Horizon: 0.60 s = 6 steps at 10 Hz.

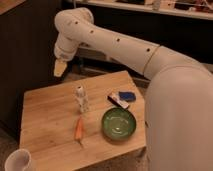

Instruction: Move the arm in a circular motion

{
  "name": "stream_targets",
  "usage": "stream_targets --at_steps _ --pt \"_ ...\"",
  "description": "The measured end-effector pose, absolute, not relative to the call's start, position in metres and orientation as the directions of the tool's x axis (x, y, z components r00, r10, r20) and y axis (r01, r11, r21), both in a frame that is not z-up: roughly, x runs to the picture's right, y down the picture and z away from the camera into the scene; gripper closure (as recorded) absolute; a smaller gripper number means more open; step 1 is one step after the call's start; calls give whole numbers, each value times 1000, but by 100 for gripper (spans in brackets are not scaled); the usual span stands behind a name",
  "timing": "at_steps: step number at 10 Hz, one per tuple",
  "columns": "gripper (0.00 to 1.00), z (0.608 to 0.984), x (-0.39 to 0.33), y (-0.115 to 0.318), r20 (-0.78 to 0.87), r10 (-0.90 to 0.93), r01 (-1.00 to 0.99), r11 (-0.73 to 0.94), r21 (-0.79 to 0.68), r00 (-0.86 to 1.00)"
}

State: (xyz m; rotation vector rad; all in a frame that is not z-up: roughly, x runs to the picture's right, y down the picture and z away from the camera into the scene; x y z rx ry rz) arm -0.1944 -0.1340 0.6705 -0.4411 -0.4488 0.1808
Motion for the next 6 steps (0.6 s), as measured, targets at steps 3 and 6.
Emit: stream_targets --at_steps 3,6 --pt "35 706 -121 -167 253 350 -216 873 -438 902" --pt "35 727 -30 -176 156 454 -360 838 -411 878"
